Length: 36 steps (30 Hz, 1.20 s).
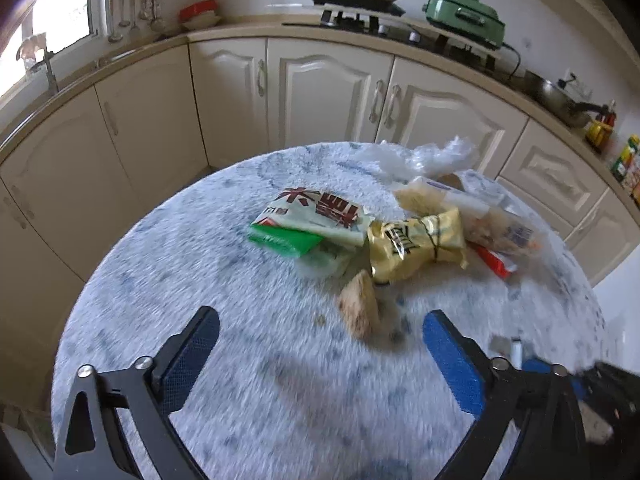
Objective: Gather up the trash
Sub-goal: 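Grasp the small white snack packet with the right tool while the left tool grasps a brown crust, then carry the held packet and crust toward the blue bin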
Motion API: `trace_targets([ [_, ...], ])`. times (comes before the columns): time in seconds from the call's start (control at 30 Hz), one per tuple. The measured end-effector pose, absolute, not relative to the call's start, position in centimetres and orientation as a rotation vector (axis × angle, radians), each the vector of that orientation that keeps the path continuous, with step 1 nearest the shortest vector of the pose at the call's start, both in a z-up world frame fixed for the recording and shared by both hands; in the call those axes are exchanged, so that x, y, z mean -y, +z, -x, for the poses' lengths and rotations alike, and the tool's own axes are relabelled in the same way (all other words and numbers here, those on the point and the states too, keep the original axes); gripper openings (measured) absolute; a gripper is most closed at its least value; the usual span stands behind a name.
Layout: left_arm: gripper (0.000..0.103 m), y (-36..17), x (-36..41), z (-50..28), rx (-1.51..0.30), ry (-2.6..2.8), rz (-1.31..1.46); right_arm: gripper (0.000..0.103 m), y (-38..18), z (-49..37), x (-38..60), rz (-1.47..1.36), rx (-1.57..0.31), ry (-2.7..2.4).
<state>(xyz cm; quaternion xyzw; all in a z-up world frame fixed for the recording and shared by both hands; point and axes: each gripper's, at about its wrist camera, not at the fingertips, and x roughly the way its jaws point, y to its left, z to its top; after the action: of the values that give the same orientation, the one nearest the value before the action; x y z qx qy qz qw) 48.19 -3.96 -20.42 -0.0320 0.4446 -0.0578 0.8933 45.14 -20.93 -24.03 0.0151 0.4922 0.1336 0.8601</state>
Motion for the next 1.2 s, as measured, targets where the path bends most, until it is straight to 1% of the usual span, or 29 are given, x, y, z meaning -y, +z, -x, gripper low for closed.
trace_targets([
  [0.03, 0.08, -21.1, 4.1, -49.2, -0.941, -0.122, 0.07, 0.032, -24.0, -45.1, 21.0, -0.032, -1.033, 0.282],
  [0.07, 0.073, -21.4, 4.2, -49.6, -0.961, -0.115, 0.08, 0.032, -24.0, -45.1, 21.1, -0.036, -1.032, 0.284],
  [0.13, 0.066, -21.8, 4.4, -50.4, -0.963, -0.1, 0.075, 0.032, -24.1, -45.2, 21.0, -0.027, -1.032, 0.288],
  [0.17, 0.066, -21.9, 4.3, -50.6, -0.964, -0.101, 0.072, 0.032, -24.1, -45.2, 20.8, -0.023, -1.029, 0.292],
  [0.2, 0.061, -21.9, 4.3, -50.7, -0.959, -0.1, 0.069, 0.032, -24.1, -45.2, 20.7, -0.022, -1.027, 0.296],
  [0.23, 0.054, -22.0, 4.3, -50.8, -0.955, -0.101, 0.064, 0.032, -24.1, -45.2, 20.4, -0.02, -1.026, 0.299],
  [0.27, 0.051, -22.1, 4.3, -50.9, -0.948, -0.108, 0.058, 0.032, -24.1, -45.2, 20.2, -0.013, -1.022, 0.303],
  [0.33, 0.032, -22.3, 4.2, -50.8, -0.94, -0.128, 0.064, 0.032, -24.2, -45.1, 19.7, -0.003, -1.015, 0.306],
  [0.37, 0.028, -22.3, 4.2, -50.7, -0.936, -0.136, 0.064, 0.033, -24.4, -45.2, 19.5, 0.001, -1.024, 0.308],
  [0.4, 0.02, -22.4, 4.3, -50.5, -0.933, -0.143, 0.065, 0.033, -24.9, -45.3, 19.2, 0.009, -1.039, 0.308],
  [0.43, 0.018, -22.5, 4.2, -50.4, -0.932, -0.151, 0.071, 0.032, -25.1, -45.3, 19.1, 0.015, -1.037, 0.306],
  [0.53, 0.016, -22.6, 3.7, -49.9, -0.928, -0.166, 0.1, 0.025, -25.1, -45.2, 19.1, 0.021, -1.029, 0.301],
  [0.67, 0.015, -22.1, 3.0, -48.8, -0.92, -0.179, 0.127, 0.016, -24.5, -44.7, 20.3, -0.044, -1.016, 0.311],
  [0.87, 0.015, -20.9, 2.4, -45.5, -0.898, -0.199, 0.139, 0.013, -23.6, -43.6, 21.8, -0.115, -1.0, 0.311],
  [1.2, 0.015, -18.3, 4.1, -40.7, -0.868, -0.218, 0.132, 0.012, -22.3, -41.3, 24.0, -0.174, -0.967, 0.28],
])
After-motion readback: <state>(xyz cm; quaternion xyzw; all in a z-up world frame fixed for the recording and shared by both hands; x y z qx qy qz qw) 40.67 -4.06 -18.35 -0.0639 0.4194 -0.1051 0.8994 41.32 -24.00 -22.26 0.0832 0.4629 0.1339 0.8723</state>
